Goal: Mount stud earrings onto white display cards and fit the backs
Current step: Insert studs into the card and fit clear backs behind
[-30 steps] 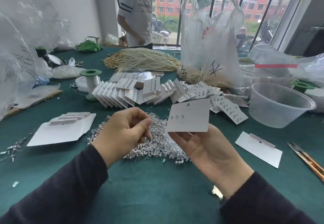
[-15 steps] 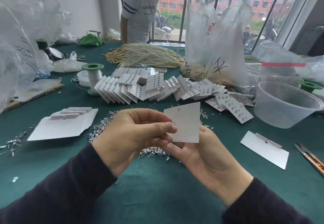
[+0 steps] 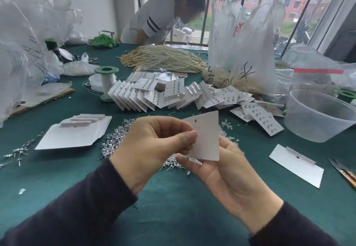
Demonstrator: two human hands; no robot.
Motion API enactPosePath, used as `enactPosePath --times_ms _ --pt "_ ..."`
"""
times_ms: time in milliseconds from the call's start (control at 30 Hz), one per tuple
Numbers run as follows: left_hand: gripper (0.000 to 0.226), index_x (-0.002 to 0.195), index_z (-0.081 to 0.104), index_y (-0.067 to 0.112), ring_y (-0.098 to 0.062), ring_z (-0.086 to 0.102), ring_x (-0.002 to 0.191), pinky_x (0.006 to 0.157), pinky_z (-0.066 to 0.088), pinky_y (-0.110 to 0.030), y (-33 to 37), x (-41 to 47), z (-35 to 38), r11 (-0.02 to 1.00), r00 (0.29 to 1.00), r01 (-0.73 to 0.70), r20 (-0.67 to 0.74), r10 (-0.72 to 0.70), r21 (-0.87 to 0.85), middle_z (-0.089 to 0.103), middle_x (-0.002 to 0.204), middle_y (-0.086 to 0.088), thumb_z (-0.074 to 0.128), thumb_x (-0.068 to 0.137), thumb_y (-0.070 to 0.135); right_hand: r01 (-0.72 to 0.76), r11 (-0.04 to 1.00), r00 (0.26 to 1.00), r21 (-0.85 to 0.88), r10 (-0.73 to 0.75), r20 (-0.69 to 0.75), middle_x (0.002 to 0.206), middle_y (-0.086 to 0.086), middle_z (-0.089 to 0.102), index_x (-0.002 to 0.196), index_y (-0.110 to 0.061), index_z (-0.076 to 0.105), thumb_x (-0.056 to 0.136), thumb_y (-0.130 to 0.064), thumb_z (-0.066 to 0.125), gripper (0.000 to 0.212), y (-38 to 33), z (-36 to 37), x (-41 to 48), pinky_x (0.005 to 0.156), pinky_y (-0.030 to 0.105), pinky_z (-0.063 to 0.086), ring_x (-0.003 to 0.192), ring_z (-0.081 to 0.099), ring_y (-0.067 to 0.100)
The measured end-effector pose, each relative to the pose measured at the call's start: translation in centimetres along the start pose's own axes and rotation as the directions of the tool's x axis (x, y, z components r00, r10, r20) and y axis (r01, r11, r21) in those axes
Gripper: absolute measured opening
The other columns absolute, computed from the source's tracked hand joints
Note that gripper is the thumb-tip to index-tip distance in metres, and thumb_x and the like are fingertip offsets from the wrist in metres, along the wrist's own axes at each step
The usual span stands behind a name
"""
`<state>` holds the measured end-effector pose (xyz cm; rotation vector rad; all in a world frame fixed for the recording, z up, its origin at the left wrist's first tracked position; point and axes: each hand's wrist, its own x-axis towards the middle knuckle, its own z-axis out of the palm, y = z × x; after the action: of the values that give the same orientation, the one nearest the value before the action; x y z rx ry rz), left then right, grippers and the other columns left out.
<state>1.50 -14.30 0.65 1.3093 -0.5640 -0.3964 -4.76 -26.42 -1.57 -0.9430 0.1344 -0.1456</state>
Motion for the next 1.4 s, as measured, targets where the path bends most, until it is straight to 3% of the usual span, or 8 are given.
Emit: enactPosePath --times_ms 300,467,633,933,1100,1300,1367,1400 --pt "0.019 0.064 0.073 0.012 -0.008 0.058 0.047 0.047 0.047 -0.017 -0.7 -0.2 0.7 0.997 0.992 -0.054 -0.107 0.059 0.053 0.066 0.053 -0.002 0.072 0.049 0.024 0.102 0.969 0.983 -0.226 -0.133 -0.128 0.083 0.012 0.063 0.099 0.004 0.059 0.083 -0.004 0.061 0.018 1.0 -0.2 0.1 0.076 0.038 0.051 0.073 0.058 0.018" --pt "0.035 0.070 0.073 0.003 -0.018 0.067 0.060 0.057 0.055 -0.023 -1.6 -0.2 1.0 0.967 0.984 0.101 -0.117 -0.131 -0.234 0.072 0.070 -0.013 0.074 0.043 0.025 0.238 0.713 0.858 -0.660 -0.473 -0.200 0.092 0.011 0.057 0.079 -0.020 0.056 0.089 -0.015 0.057 0.011 1.5 -0.1 0.2 0.054 0.010 0.039 0.059 0.051 0.003" --pt "0.051 0.087 0.073 0.001 -0.020 0.071 0.074 0.059 0.056 -0.025 -1.0 -0.3 0.9 0.856 0.956 0.278 0.037 -0.291 -0.435 0.073 0.088 -0.017 0.068 0.057 0.042 0.228 0.497 0.766 -0.837 -0.623 -0.161 0.100 -0.012 0.042 0.075 -0.029 0.054 0.085 -0.016 0.058 0.017 1.3 -0.6 0.5 0.075 0.015 0.040 0.088 0.050 0.002" --pt "0.033 0.069 0.076 0.009 -0.016 0.069 0.060 0.050 0.054 -0.021 -0.3 -0.1 0.1 0.917 0.958 0.262 -0.037 -0.285 -0.301 0.073 0.075 -0.013 0.072 0.049 0.035 0.294 0.114 0.670 -0.949 -0.732 0.120 0.097 -0.006 0.037 0.082 -0.015 0.058 0.080 -0.014 0.057 0.003 1.3 -0.3 0.3 0.085 0.006 0.030 0.095 0.043 0.009" --pt "0.040 0.082 0.075 0.006 -0.019 0.070 0.071 0.065 0.059 -0.027 -0.2 0.0 -0.2 0.942 0.964 0.265 0.041 -0.263 -0.207 0.073 0.087 -0.017 0.082 0.052 0.031 0.311 -0.040 0.622 -0.950 -0.747 0.235 0.098 0.003 0.039 0.082 -0.007 0.059 0.077 -0.008 0.057 0.005 1.2 -0.4 0.5 0.085 0.008 0.031 0.091 0.047 0.019" --pt "0.038 0.070 0.075 0.009 -0.020 0.069 0.069 0.060 0.056 -0.024 -0.3 0.6 -0.8 0.954 0.967 0.248 -0.012 -0.253 -0.168 0.073 0.077 -0.011 0.073 0.057 0.045 0.333 0.142 0.697 -0.932 -0.703 0.142 0.093 -0.009 0.044 0.080 -0.016 0.055 0.084 -0.002 0.059 0.015 0.7 -0.9 0.8 0.074 0.004 0.036 0.084 0.049 0.000" --pt "0.028 0.070 0.075 0.016 -0.009 0.066 0.066 0.059 0.050 -0.013 -1.0 1.1 -1.6 0.958 0.983 0.128 -0.162 -0.088 0.256 0.073 0.072 0.000 0.068 0.070 0.043 0.306 0.297 0.736 -0.904 -0.677 0.027 0.091 -0.007 0.050 0.078 -0.020 0.054 0.086 -0.006 0.058 0.017 0.0 -1.2 1.0 0.067 0.004 0.038 0.080 0.051 -0.004" --pt "0.019 0.075 0.073 0.021 -0.004 0.062 0.067 0.062 0.046 -0.009 -1.4 1.3 -2.1 0.813 0.983 0.058 -0.175 0.055 0.580 0.070 0.072 0.007 0.068 0.075 0.038 0.284 0.396 0.758 -0.873 -0.651 -0.048 0.089 -0.004 0.053 0.079 -0.021 0.054 0.088 -0.009 0.057 0.015 -0.4 -1.4 1.1 0.063 0.005 0.039 0.075 0.052 -0.004"
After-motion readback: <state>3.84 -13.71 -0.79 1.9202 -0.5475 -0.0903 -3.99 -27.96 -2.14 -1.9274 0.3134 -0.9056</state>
